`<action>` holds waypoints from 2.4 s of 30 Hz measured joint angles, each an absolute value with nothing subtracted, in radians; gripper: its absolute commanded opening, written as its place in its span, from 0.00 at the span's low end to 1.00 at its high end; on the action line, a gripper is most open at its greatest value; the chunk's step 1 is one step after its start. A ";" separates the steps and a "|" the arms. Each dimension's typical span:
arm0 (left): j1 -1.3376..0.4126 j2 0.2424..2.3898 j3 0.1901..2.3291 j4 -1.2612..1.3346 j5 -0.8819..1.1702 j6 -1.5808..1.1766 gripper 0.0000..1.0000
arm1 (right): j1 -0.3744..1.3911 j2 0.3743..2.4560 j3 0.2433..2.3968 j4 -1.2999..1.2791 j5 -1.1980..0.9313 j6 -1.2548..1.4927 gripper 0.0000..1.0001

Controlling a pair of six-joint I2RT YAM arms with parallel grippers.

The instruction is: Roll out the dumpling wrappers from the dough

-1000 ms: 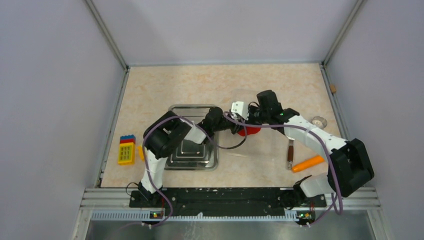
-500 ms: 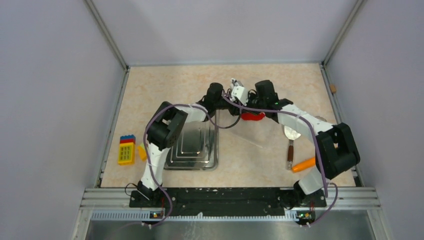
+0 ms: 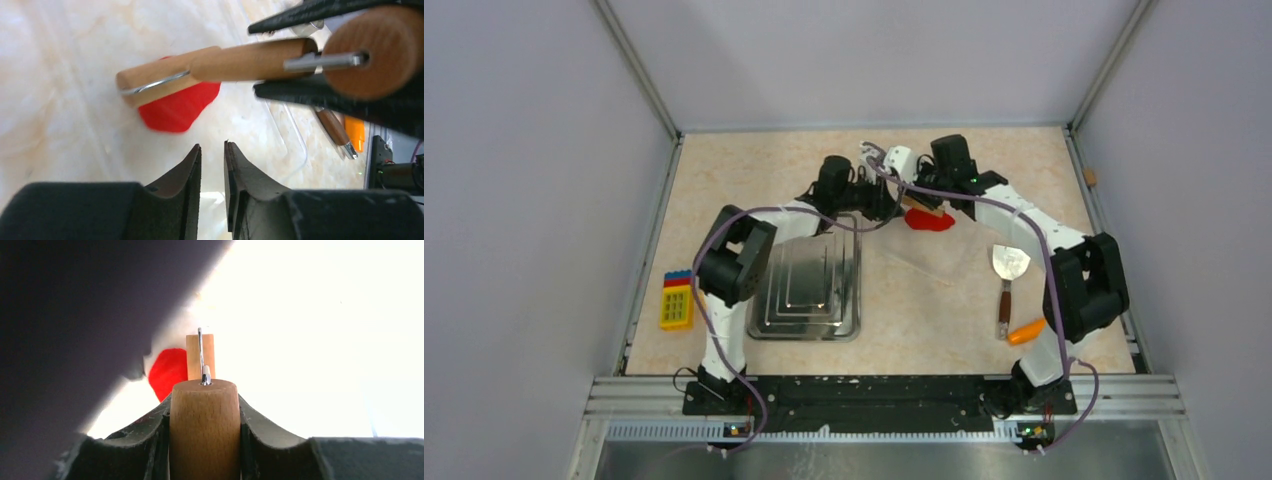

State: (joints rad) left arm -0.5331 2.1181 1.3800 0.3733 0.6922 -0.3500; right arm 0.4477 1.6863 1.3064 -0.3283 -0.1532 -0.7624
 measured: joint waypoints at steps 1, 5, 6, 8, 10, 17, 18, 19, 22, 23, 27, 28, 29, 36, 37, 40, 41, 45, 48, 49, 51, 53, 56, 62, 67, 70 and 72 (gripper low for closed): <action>-0.521 2.080 1.338 0.372 0.683 -0.355 0.29 | 0.449 1.682 1.317 -0.342 -0.165 -0.753 0.00; -0.466 1.925 1.193 0.352 0.636 -0.352 0.33 | 0.456 1.644 1.319 -0.395 -0.193 -0.719 0.00; -0.453 1.897 1.169 0.343 0.620 -0.341 0.34 | 0.456 1.629 1.319 -0.413 -0.197 -0.711 0.00; -0.437 1.865 1.148 0.317 0.590 -0.315 0.35 | 0.456 1.590 1.319 -0.447 -0.199 -0.702 0.00; -0.438 1.863 1.148 0.297 0.565 -0.284 0.36 | 0.456 1.550 1.319 -0.477 -0.197 -0.701 0.00; -0.454 2.018 1.332 0.175 0.520 -0.205 0.37 | 0.447 1.388 1.358 -0.614 -0.175 -0.658 0.00; -0.457 2.050 1.370 0.163 0.509 -0.195 0.37 | 0.445 1.367 1.359 -0.622 -0.172 -0.644 0.00; -0.460 2.079 1.407 0.152 0.501 -0.186 0.36 | 0.442 1.344 1.359 -0.636 -0.168 -0.630 0.00; -0.466 2.143 1.494 0.113 0.472 -0.175 0.32 | 0.436 1.289 1.358 -0.674 -0.150 -0.591 0.00; -0.468 2.163 1.517 0.107 0.459 -0.173 0.31 | 0.435 1.278 1.357 -0.681 -0.145 -0.583 0.00; -0.472 2.202 1.547 0.079 0.434 -0.177 0.31 | 0.433 1.245 1.355 -0.707 -0.121 -0.559 0.00; -0.472 2.208 1.547 0.072 0.432 -0.178 0.32 | 0.429 1.242 1.355 -0.710 -0.118 -0.554 0.00; -0.474 2.213 1.547 0.062 0.430 -0.179 0.32 | 0.426 1.239 1.355 -0.712 -0.115 -0.552 0.00; -0.484 2.217 1.531 0.051 0.437 -0.191 0.28 | 0.407 1.237 1.340 -0.719 -0.102 -0.540 0.00; -0.484 2.213 1.520 0.061 0.438 -0.193 0.27 | 0.407 1.237 1.337 -0.718 -0.102 -0.539 0.00; -0.486 2.186 1.473 0.082 0.439 -0.208 0.24 | 0.407 1.237 1.322 -0.713 -0.103 -0.538 0.00; -0.487 2.172 1.450 0.088 0.440 -0.214 0.23 | 0.407 1.237 1.317 -0.712 -0.102 -0.538 0.00; -0.496 2.115 1.364 0.106 0.443 -0.237 0.14 | 0.407 1.237 1.295 -0.705 -0.105 -0.533 0.00; -0.506 2.069 1.299 0.111 0.449 -0.252 0.13 | 0.407 1.237 1.282 -0.697 -0.105 -0.529 0.00; -0.509 2.057 1.281 0.111 0.452 -0.256 0.15 | 0.407 1.237 1.278 -0.695 -0.106 -0.527 0.00; -0.515 2.043 1.261 0.111 0.454 -0.259 0.21 | 0.407 1.232 1.267 -0.690 -0.106 -0.526 0.00; -0.521 2.032 1.244 0.110 0.455 -0.260 0.26 | 0.407 1.224 1.255 -0.686 -0.106 -0.524 0.00; -0.531 2.020 1.224 0.111 0.452 -0.269 0.29 | 0.407 1.209 1.237 -0.683 -0.106 -0.521 0.00; -0.538 2.020 1.232 0.102 0.448 -0.308 0.27 | 0.407 1.198 1.225 -0.680 -0.106 -0.519 0.00; -0.538 2.027 1.281 0.104 0.437 -0.380 0.29 | 0.407 1.193 1.222 -0.682 -0.106 -0.517 0.00; -0.539 2.035 1.296 0.127 0.435 -0.420 0.32 | 0.407 1.185 1.215 -0.683 -0.105 -0.513 0.00; -0.541 2.049 1.312 0.128 0.428 -0.437 0.33 | 0.407 1.179 1.211 -0.680 -0.105 -0.512 0.00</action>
State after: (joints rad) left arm -0.5411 2.0495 1.3121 0.1276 0.4282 -0.4370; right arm 0.4068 1.1793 1.2106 -0.6804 -0.1051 -0.5121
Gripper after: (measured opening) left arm 0.319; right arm 0.343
